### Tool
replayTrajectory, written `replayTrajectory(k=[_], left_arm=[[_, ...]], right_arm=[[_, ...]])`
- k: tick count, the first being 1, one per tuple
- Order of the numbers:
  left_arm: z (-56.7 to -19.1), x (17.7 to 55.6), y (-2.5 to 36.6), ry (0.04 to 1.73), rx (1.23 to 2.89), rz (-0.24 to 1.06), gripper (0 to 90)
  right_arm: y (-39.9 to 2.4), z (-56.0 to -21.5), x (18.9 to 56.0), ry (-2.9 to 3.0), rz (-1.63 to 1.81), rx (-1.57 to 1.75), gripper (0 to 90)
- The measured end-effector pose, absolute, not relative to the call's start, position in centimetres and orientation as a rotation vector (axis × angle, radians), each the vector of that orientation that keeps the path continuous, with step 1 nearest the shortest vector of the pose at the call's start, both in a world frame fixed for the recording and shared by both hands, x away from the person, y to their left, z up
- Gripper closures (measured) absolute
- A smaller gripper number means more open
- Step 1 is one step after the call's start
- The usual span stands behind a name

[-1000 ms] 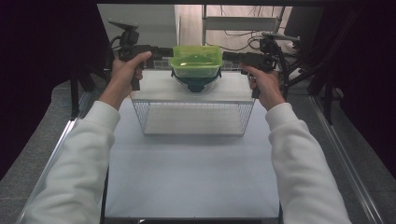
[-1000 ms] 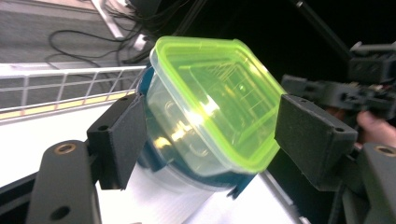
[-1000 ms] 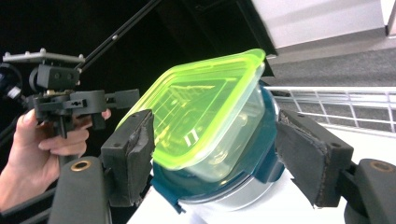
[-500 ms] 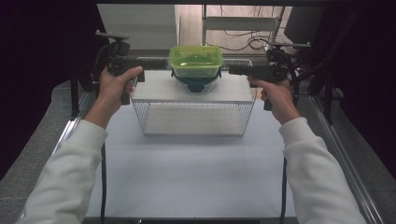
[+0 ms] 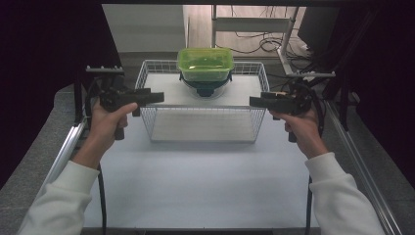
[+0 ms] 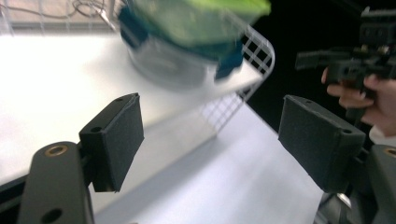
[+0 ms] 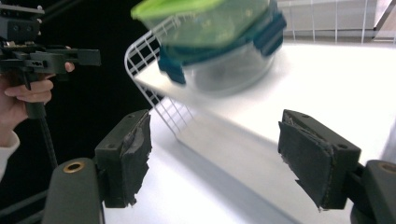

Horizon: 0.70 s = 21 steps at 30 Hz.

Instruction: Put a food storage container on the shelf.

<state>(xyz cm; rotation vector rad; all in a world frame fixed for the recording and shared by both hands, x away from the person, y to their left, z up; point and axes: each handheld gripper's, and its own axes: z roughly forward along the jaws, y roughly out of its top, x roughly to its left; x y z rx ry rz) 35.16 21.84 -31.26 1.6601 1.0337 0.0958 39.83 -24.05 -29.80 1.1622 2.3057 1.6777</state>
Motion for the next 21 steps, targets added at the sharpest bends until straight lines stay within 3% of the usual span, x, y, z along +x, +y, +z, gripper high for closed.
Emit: replayTrajectory(k=[21], left_arm=[[-43.2, 27.4, 20.6, 1.051, 1.876, 0.178, 21.8]], right_arm=[[-26.5, -40.3, 31.4, 2.39, 1.478, 1.124, 26.6]])
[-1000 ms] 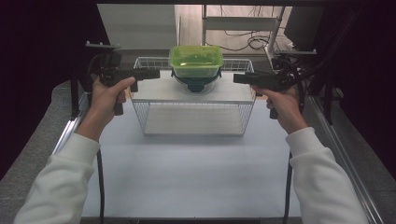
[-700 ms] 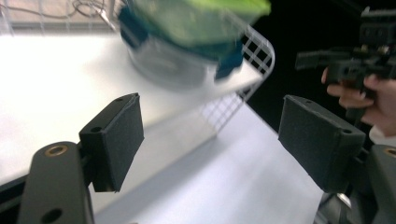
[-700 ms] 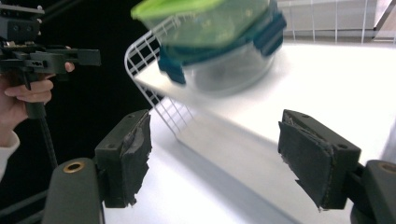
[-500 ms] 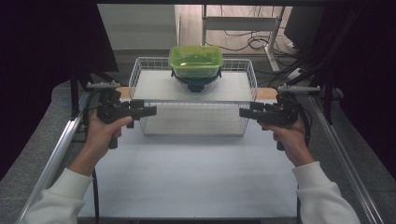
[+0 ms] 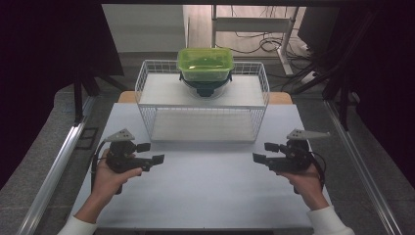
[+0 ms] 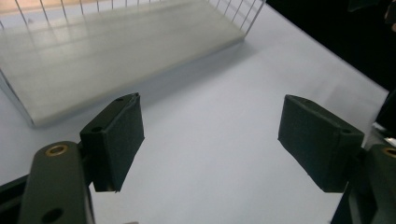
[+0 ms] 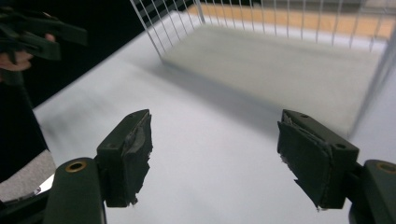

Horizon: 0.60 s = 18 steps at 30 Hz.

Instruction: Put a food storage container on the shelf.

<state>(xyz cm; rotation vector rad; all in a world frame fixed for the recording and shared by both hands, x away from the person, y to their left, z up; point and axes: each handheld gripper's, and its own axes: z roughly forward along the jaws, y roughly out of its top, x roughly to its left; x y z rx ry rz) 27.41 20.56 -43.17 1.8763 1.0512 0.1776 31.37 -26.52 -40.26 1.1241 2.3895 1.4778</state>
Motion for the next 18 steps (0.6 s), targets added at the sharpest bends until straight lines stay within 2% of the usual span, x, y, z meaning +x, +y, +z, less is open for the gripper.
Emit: replayTrajectory(k=[10, 18], left_arm=[[-46.2, 25.7, 19.5, 1.066, 1.929, 0.173, 21.1], [-46.1, 25.6, 20.0, 1.079, 1.9, 0.208, 20.9]], right_arm=[[-28.3, -44.0, 30.3, 2.41, 1.371, 1.23, 25.5], [-28.5, -44.0, 30.1, 2.39, 1.373, 1.217, 23.5]])
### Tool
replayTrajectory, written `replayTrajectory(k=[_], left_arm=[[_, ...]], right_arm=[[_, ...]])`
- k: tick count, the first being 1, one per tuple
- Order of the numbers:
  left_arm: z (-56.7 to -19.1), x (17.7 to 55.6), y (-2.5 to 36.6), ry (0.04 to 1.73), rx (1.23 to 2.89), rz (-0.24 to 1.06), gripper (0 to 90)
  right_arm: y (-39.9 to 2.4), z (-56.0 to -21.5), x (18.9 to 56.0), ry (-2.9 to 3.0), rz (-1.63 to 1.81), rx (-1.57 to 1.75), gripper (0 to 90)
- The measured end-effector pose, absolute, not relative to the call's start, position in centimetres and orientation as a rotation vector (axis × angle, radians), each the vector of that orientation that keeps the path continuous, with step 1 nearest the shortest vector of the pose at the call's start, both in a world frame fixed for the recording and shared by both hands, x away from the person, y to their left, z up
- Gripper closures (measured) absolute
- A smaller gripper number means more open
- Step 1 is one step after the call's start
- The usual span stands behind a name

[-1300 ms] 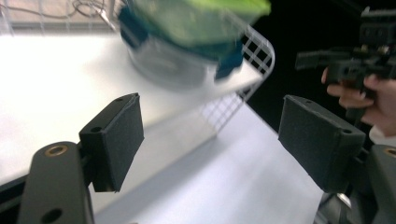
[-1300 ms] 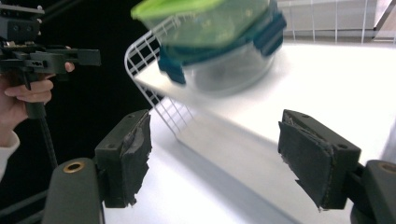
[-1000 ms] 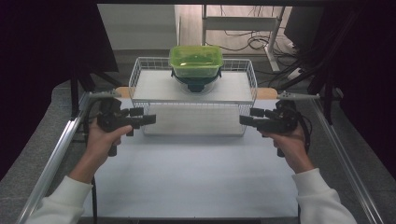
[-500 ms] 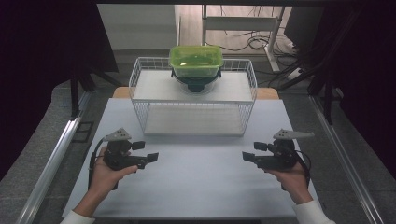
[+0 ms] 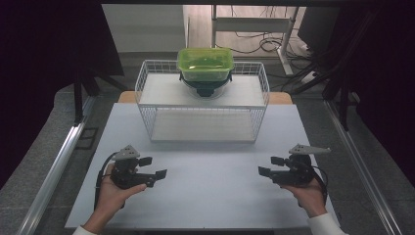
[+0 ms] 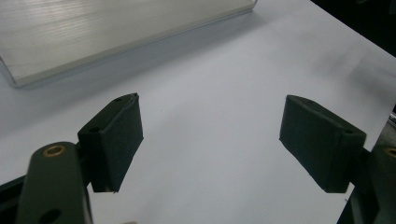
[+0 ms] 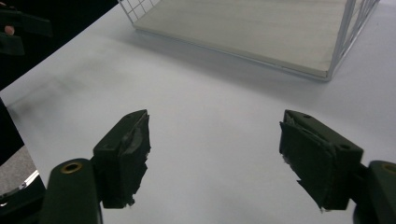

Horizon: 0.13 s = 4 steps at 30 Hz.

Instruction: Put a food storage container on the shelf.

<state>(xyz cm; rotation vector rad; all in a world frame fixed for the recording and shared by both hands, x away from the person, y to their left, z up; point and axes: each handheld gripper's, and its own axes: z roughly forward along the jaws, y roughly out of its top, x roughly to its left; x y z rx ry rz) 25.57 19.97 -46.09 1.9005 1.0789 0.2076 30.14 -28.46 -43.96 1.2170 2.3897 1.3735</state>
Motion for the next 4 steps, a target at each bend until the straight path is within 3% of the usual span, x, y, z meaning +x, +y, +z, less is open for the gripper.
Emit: replayTrajectory(k=[4], left_arm=[[-46.41, 25.69, 20.24, 1.094, 1.9, 0.223, 20.0]], right_arm=[[-28.27, -43.99, 30.01, 2.352, 1.365, 1.151, 15.5]])
